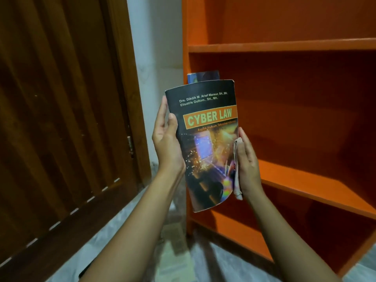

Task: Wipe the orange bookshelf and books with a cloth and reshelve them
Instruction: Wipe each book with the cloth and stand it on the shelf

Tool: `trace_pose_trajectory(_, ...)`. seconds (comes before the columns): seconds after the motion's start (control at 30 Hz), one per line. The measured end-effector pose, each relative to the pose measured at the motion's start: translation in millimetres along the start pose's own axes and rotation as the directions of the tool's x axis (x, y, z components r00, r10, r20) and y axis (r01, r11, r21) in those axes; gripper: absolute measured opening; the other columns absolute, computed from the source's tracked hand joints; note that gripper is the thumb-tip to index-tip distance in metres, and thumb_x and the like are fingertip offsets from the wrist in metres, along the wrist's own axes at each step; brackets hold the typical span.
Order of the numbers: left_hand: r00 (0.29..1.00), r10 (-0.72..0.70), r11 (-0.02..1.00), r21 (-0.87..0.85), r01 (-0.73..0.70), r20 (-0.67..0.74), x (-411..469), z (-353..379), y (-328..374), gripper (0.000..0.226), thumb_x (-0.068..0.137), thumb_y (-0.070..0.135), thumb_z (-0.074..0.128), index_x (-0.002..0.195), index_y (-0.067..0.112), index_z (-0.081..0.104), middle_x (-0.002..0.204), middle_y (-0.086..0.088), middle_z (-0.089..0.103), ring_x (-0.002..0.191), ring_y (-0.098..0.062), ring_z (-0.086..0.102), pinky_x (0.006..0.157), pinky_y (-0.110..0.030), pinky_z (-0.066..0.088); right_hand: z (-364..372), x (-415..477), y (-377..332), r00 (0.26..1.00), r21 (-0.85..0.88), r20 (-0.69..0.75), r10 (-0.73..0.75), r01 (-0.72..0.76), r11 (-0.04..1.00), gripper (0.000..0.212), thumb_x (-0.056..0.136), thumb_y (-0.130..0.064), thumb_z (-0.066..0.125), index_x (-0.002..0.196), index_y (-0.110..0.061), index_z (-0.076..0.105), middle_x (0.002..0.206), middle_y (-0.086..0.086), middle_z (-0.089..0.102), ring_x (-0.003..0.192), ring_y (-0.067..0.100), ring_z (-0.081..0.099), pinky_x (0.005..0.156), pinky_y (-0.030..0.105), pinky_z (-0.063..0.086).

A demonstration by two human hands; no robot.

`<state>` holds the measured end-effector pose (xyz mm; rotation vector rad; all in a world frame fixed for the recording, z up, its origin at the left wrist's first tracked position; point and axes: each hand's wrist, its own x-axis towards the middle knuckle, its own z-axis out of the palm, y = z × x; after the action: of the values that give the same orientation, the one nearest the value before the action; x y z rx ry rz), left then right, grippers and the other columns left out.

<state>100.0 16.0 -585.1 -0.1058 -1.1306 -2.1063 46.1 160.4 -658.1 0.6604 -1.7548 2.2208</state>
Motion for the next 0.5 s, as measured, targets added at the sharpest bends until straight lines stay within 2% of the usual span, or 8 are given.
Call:
trace_pose_trajectory(0.1,0.994,0.098,0.995,0.021,-0.099,0.043,22,18,-15,0.036,0.098,0.012,0.044,0.13,0.028,0.047,0.138,-0.008,0.052,0.118,-0.026,0.057,0.089,-0.037,0.054,-18,41,-1,0.995,-0.023,0.052,-0.089,0.091,0.996,0.061,0.081,-0.022,0.06,0.138,-0.031,0.039,0.131,-0.008,0.055,0.118,0.011,0.057,0.09,0.029,0.053)
trace_pose_trajectory(0.2,0.971,0.218,0.974,0.042,-0.223,0.101,40,39,-34,0.037,0.099,0.008,0.041,0.128,0.031,0.045,0.136,-0.005,0.053,0.12,-0.022,0.056,0.084,-0.029,0.056,-31,77,5,0.989,-0.061,0.022,-0.145,0.146,0.987,0.061,0.081,-0.011,0.065,0.133,-0.034,0.043,0.125,-0.005,0.059,0.112,0.012,0.061,0.084,0.029,0.055)
trace_pose_trajectory(0.27,0.946,0.285,0.95,0.083,-0.3,0.155,50,48,-50,0.04,0.1,0.009,0.039,0.13,0.035,0.041,0.132,0.005,0.053,0.119,-0.015,0.056,0.084,-0.025,0.055,-36,96,14,0.992,-0.082,-0.024,-0.127,0.125,0.989,0.052,0.084,-0.004,0.063,0.13,-0.024,0.049,0.111,-0.005,0.066,0.097,0.009,0.067,0.073,0.026,0.057)
trace_pose_trajectory(0.33,0.909,0.342,0.901,0.19,-0.389,0.239,59,52,-68,0.042,0.101,0.016,0.037,0.133,0.044,0.036,0.138,0.01,0.047,0.128,-0.012,0.048,0.096,-0.037,0.05,-35,110,25,0.995,-0.09,-0.063,-0.08,0.074,0.993,0.031,0.086,-0.002,0.062,0.11,-0.021,0.059,0.091,-0.005,0.072,0.075,0.009,0.07,0.06,0.029,0.058)
trace_pose_trajectory(0.4,0.849,0.408,0.772,0.37,-0.517,0.337,67,50,-88,0.045,0.101,0.02,0.032,0.14,0.041,0.025,0.151,0.012,0.03,0.141,-0.009,0.025,0.113,-0.046,0.031,-31,117,39,0.992,-0.109,-0.111,-0.056,0.043,0.993,0.029,0.085,-0.002,0.063,0.098,-0.028,0.06,0.086,-0.008,0.072,0.07,0.006,0.069,0.061,0.026,0.058)
trace_pose_trajectory(0.47,0.793,0.452,0.609,0.509,-0.608,0.408,75,43,-104,0.047,0.101,0.017,0.028,0.144,0.029,0.013,0.154,0.014,0.015,0.144,0.0,0.004,0.121,-0.038,0.007,-27,120,56,0.986,-0.106,-0.164,-0.031,0.014,0.994,0.029,0.084,-0.003,0.066,0.09,-0.03,0.062,0.086,-0.01,0.07,0.075,0.006,0.068,0.066,0.016,0.054)
trace_pose_trajectory(0.5,0.772,0.462,0.54,0.552,-0.635,0.437,80,37,-111,0.048,0.101,0.016,0.027,0.146,0.024,0.01,0.155,0.011,0.01,0.144,-0.001,-0.001,0.12,-0.035,-0.001,-23,122,62,0.985,-0.1,-0.171,0.011,-0.028,0.995,0.024,0.083,-0.005,0.067,0.078,-0.028,0.062,0.084,0.0,0.072,0.074,0.014,0.067,0.067,0.016,0.053)
